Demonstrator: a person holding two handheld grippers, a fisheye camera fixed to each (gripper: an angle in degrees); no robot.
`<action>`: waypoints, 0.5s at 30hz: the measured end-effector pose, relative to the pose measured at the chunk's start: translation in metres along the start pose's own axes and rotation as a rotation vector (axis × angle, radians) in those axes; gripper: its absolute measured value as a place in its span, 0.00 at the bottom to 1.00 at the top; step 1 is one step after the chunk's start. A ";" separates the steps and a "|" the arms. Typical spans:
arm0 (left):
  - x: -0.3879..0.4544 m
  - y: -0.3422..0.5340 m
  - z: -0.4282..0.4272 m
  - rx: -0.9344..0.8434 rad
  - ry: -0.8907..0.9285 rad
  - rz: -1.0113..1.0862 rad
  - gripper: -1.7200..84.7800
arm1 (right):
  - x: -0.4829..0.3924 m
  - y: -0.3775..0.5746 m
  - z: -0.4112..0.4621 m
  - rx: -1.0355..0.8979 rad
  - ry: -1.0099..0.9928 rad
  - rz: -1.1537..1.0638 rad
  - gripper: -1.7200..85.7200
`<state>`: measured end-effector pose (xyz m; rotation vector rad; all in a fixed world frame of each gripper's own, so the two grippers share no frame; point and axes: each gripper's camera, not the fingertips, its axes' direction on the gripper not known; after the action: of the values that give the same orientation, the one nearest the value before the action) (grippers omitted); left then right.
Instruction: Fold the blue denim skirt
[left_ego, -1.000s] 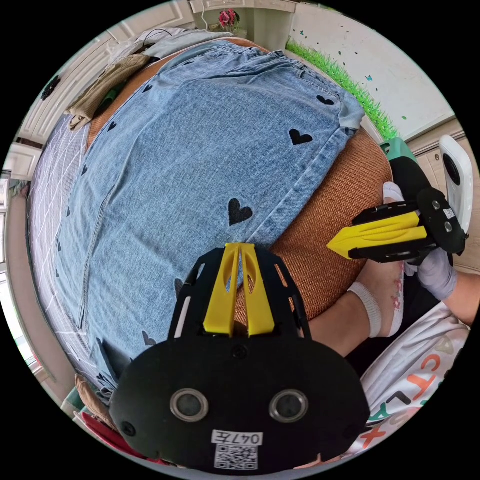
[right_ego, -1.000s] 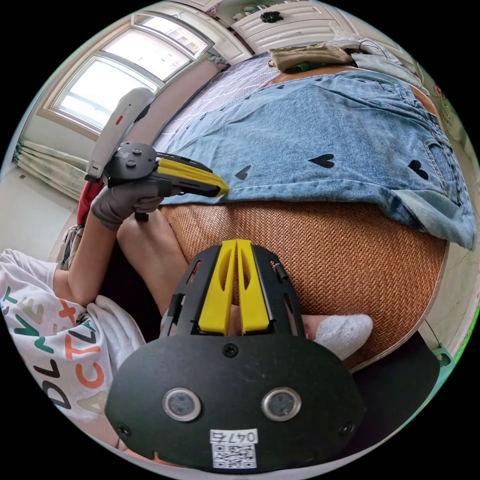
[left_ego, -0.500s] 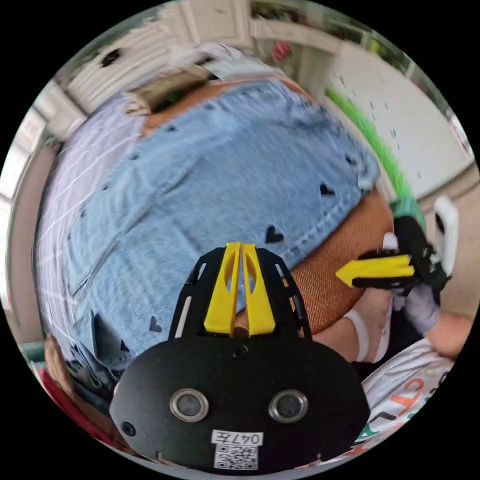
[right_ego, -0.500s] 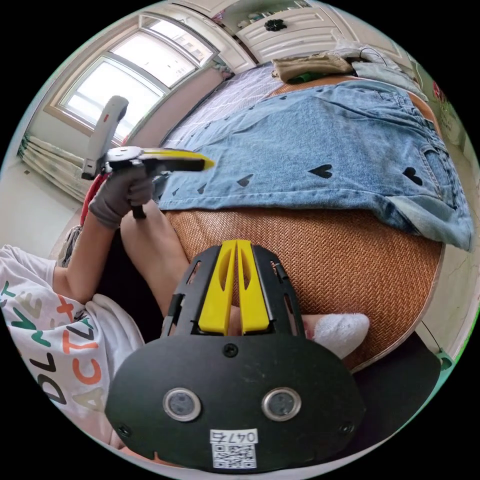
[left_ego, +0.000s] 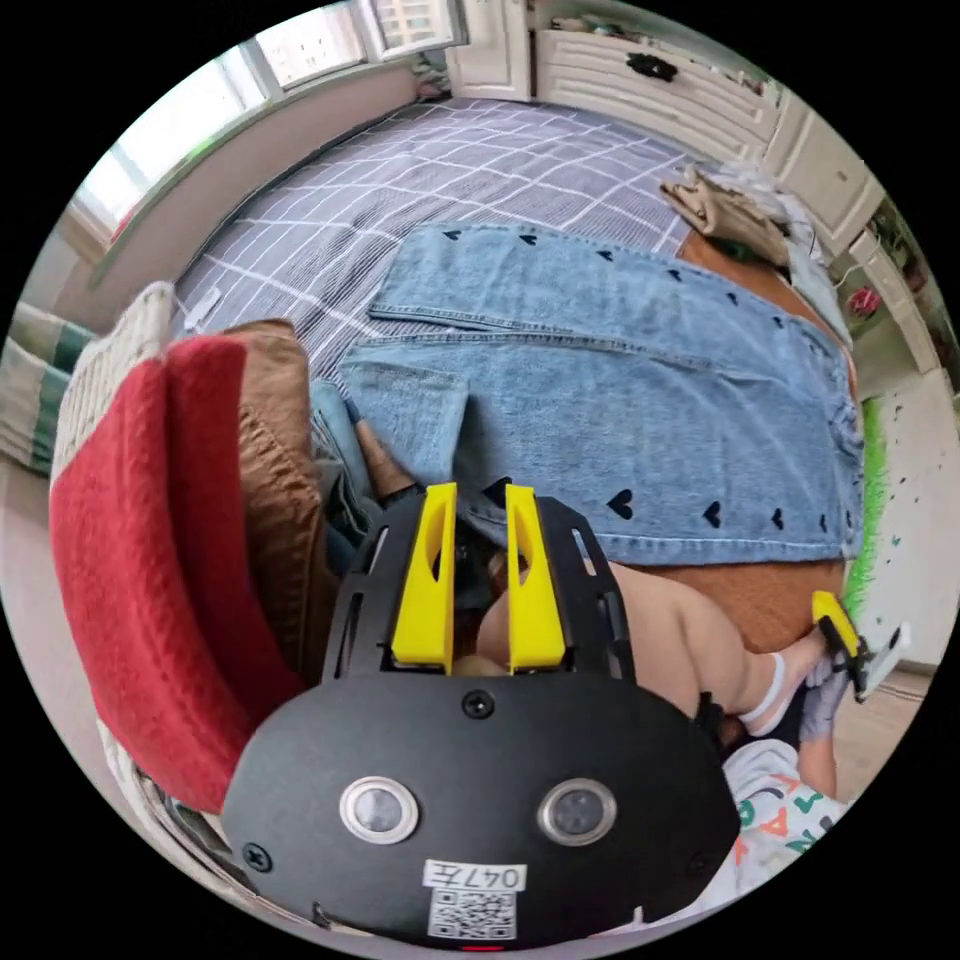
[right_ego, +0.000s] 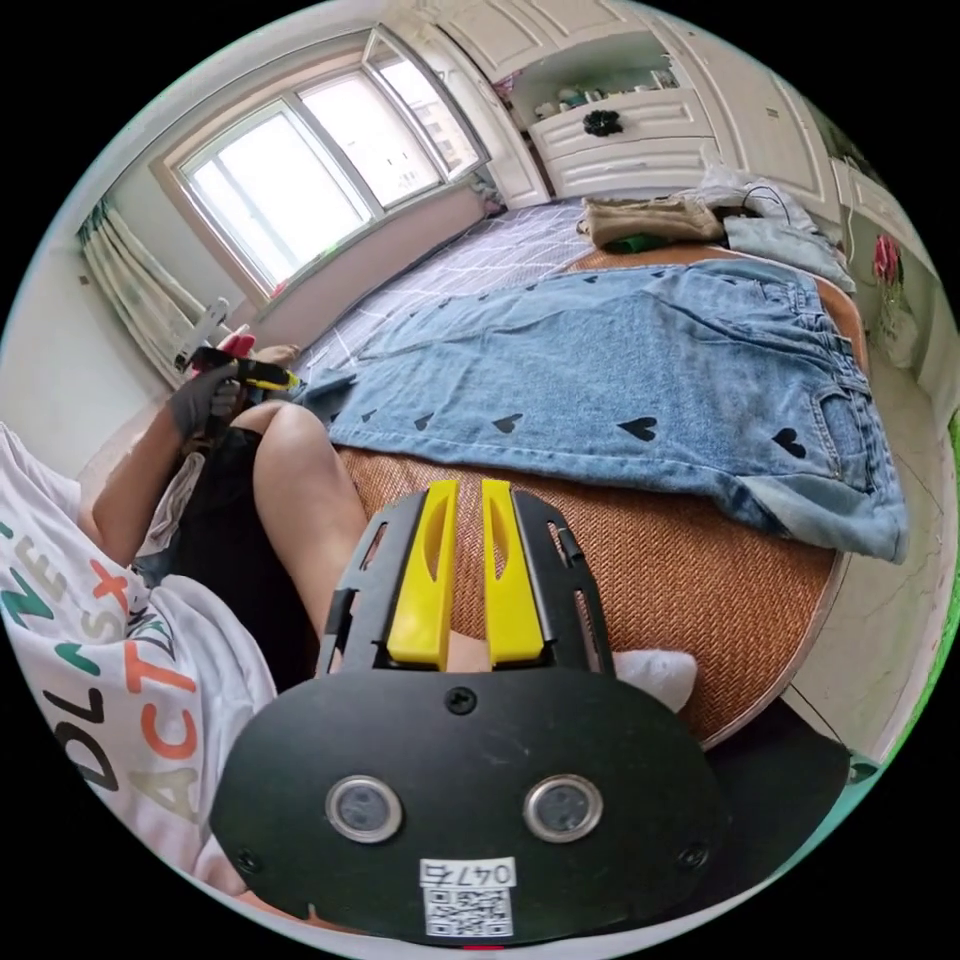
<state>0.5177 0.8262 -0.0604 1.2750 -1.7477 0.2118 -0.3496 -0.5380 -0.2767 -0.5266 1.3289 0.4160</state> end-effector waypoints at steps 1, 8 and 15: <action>0.019 -0.016 0.011 -0.010 -0.097 0.043 0.13 | 0.004 0.004 -0.005 0.034 0.001 0.009 0.04; 0.030 -0.098 0.102 -0.143 -0.374 0.080 0.12 | 0.030 0.023 -0.055 0.197 0.236 0.001 0.07; 0.014 -0.117 0.087 -0.060 -0.345 0.049 0.02 | 0.149 0.067 -0.111 0.224 0.399 0.349 0.10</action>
<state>0.5630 0.7121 -0.1404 1.2819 -2.0616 -0.0364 -0.4469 -0.5497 -0.4480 -0.1905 1.8386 0.4542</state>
